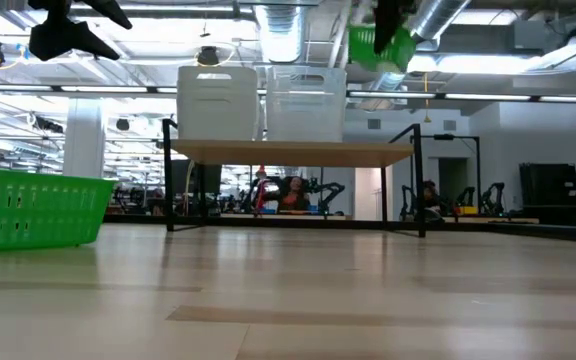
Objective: Stack baskets on shelf by color
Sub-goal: Put the top green bin on the shelf
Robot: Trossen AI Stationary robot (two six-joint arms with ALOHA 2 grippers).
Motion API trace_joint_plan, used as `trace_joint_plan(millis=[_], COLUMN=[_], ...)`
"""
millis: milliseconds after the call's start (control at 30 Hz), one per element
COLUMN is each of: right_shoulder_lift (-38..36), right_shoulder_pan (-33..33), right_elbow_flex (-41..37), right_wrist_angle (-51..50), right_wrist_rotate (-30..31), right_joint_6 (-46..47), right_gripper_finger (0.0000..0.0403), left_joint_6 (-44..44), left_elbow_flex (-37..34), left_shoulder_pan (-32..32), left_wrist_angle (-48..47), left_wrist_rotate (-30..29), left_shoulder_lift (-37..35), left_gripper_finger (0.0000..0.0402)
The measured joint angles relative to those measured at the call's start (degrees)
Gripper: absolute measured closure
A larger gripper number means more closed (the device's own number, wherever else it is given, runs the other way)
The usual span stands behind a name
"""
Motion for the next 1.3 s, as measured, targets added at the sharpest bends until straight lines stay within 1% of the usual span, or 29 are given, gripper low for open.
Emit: trace_joint_plan(millis=[133, 300, 500, 633, 700, 800, 900, 1033, 1167, 1300], right_shoulder_lift=[-0.7, -4.8, -10.1, -10.7, -10.7, -9.4, -8.1, -7.2, -7.3, -7.4], right_shoulder_pan=[-1.5, -1.7, -1.3, -1.3, -1.3, -1.4, -1.4, -1.6, -2.5, -5.1], right_elbow_flex=[-6.9, -17.5, -31.7, -38.1, -39.9, -41.1, -41.1, -41.0, -41.0, -41.0], right_wrist_angle=[3.6, 10.0, 22.4, 29.4, 31.4, 31.4, 31.9, 32.3, 32.4, 31.3], right_wrist_rotate=[-2.9, -4.2, -6.8, -8.3, -9.4, -10.0, -11.5, -11.7, -15.2, -18.4], right_joint_6=[-0.6, -1.0, -2.4, -5.5, -8.4, -12.0, -15.1, -20.2, -27.5, -29.6], right_gripper_finger=[0.0401, 0.0401, 0.0401, 0.0400, 0.0398, 0.0400, 0.0399, 0.0397, 0.0400, 0.0393], left_joint_6=[0.1, -0.4, -2.0, -1.7, -1.5, -1.4, -1.4, -1.8, -1.7, -1.6], left_elbow_flex=[0.0, 0.0, 0.0, 0.0, 0.0, 0.0, 0.0, 0.0, 0.0, 0.0], left_shoulder_pan=[0.0, 0.0, -0.1, -0.1, -0.1, -0.1, -0.1, 0.0, 0.0, 0.0], left_wrist_angle=[-0.1, 0.0, 0.0, -0.1, -0.1, -0.1, -0.1, -0.1, -0.1, -0.1], left_wrist_rotate=[0.3, 0.1, 1.0, 1.5, 1.5, 0.6, 0.3, 0.4, -0.1, -1.5], left_shoulder_lift=[0.0, 0.0, 0.0, 0.0, 0.0, 0.0, 0.0, 0.0, 0.0, 0.0], left_gripper_finger=[0.0157, 0.0157, 0.0157, 0.0157, 0.0157, 0.0157, 0.0157, 0.0157, 0.0157, 0.0157])
